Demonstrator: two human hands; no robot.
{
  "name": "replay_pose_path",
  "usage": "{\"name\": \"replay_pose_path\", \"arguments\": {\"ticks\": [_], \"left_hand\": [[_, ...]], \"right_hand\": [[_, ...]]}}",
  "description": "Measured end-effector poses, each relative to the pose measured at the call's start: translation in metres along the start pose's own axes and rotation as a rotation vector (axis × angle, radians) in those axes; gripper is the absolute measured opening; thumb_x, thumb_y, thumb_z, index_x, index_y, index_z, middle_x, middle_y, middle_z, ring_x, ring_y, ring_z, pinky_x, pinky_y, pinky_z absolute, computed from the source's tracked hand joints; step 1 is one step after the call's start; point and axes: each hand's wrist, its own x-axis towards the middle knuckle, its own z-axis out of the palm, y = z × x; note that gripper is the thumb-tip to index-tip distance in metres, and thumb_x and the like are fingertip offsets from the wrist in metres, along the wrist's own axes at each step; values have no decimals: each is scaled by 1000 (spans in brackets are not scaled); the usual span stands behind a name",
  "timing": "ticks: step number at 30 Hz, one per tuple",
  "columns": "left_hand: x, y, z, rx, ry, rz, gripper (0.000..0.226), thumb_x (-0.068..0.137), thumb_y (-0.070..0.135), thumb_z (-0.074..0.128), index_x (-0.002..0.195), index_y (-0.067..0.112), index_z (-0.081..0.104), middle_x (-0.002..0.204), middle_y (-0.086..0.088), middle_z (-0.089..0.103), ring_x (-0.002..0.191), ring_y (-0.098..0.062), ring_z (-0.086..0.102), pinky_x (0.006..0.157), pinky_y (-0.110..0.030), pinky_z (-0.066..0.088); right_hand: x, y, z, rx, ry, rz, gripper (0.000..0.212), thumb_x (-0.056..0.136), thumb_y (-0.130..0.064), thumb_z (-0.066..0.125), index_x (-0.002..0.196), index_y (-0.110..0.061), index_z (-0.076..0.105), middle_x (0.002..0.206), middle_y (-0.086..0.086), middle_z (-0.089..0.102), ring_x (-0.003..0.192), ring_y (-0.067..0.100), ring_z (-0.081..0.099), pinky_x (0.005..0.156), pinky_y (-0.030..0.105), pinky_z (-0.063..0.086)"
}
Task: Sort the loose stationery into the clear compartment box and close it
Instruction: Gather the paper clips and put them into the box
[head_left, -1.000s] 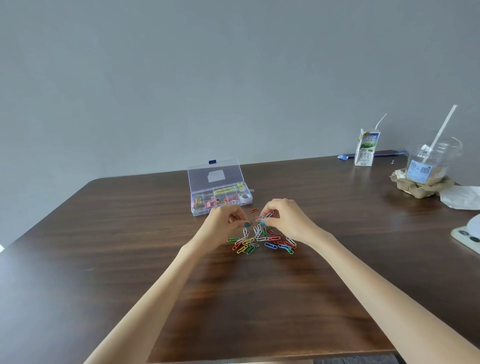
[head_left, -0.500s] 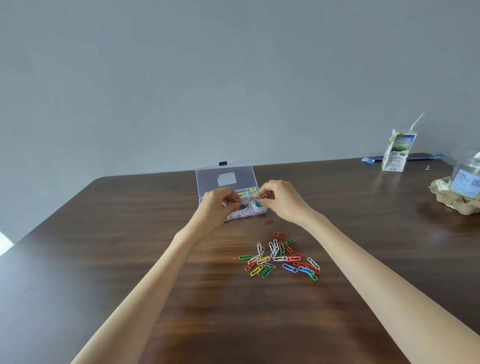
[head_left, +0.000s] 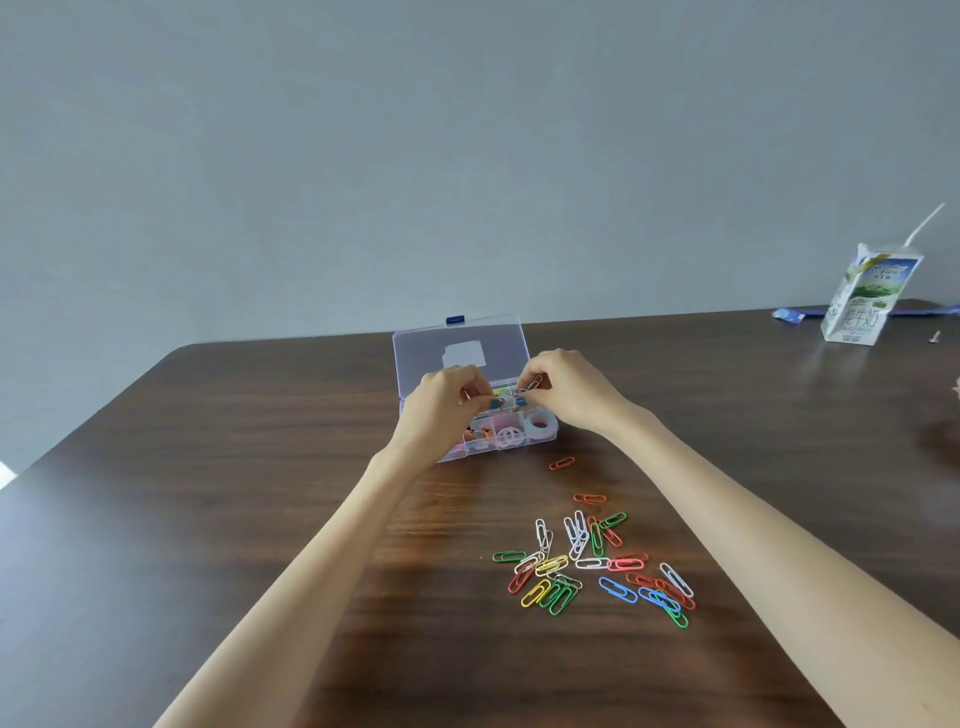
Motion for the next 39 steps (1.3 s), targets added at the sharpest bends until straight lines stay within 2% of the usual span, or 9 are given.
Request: {"name": "replay_pose_path", "arguments": {"ticks": [5, 10, 13, 18, 22, 25, 29, 33, 39], "left_hand": [[-1, 0, 3, 102, 20, -7, 9, 86, 24, 67, 88, 17, 73, 83, 6, 66, 73, -13, 56, 61, -27, 44], [-2, 0, 5, 124, 27, -17, 14, 88, 24, 66, 92, 15, 76, 88, 0, 70, 70, -16, 58, 61, -30, 50], [-2, -1, 6, 120, 16, -11, 12, 88, 23, 67, 92, 16, 76, 89, -1, 71, 70, -15, 59, 61, -29, 49], [0, 0, 5, 92, -6, -7, 12, 88, 18, 66, 92, 16, 77, 92, -3, 74, 77, -18, 67, 70, -38, 58], [-1, 2, 5, 48, 19, -19, 10, 87, 17, 66, 88, 18, 76, 88, 1, 73, 76, -15, 66, 70, -36, 56], [-9, 8, 4, -9, 61, 7, 6, 86, 17, 68, 86, 18, 74, 86, 5, 70, 73, -11, 62, 68, -33, 54], [-24, 17, 8, -73, 54, 56, 5, 84, 17, 69, 84, 18, 74, 82, 9, 65, 70, -10, 59, 67, -33, 52], [-39, 25, 11, -75, 19, 91, 7, 85, 15, 67, 86, 18, 74, 83, 8, 68, 70, -8, 56, 69, -32, 51], [-62, 38, 16, -69, -37, 176, 14, 87, 10, 65, 89, 21, 72, 91, 12, 65, 73, -7, 54, 71, -33, 51]], "right_hand": [[3, 0, 5, 20, 1, -22, 12, 86, -11, 67, 95, -11, 74, 100, 6, 72, 84, 19, 64, 77, 36, 54], [5, -1, 4, 102, 8, -12, 12, 81, -9, 72, 92, -8, 77, 90, 5, 70, 77, 15, 61, 73, 32, 52], [5, -2, 2, 132, -4, -10, 9, 81, -9, 73, 89, -10, 77, 80, -2, 65, 75, 13, 61, 71, 30, 51], [5, 1, 3, 168, 13, -3, 7, 82, -9, 72, 87, -10, 76, 90, 5, 72, 84, 17, 65, 77, 34, 55], [-2, 1, -1, 200, 56, -10, 6, 83, -7, 70, 85, -9, 75, 88, 6, 72, 80, 16, 64, 73, 26, 50], [-12, 1, -6, 258, 79, -15, 5, 82, -7, 71, 84, -9, 75, 84, 3, 72, 76, 13, 64, 73, 25, 52], [-36, 4, -15, 280, 56, -28, 6, 80, -9, 72, 81, -13, 75, 79, -2, 73, 71, 7, 63, 67, 15, 47], [-57, 10, -18, 215, -14, -16, 9, 79, -11, 73, 77, -20, 74, 78, -5, 70, 69, 8, 60, 69, 22, 48], [-84, 14, -20, 52, -132, -30, 15, 86, -12, 67, 94, -21, 76, 89, -6, 59, 78, 8, 56, 75, 26, 47]]}}
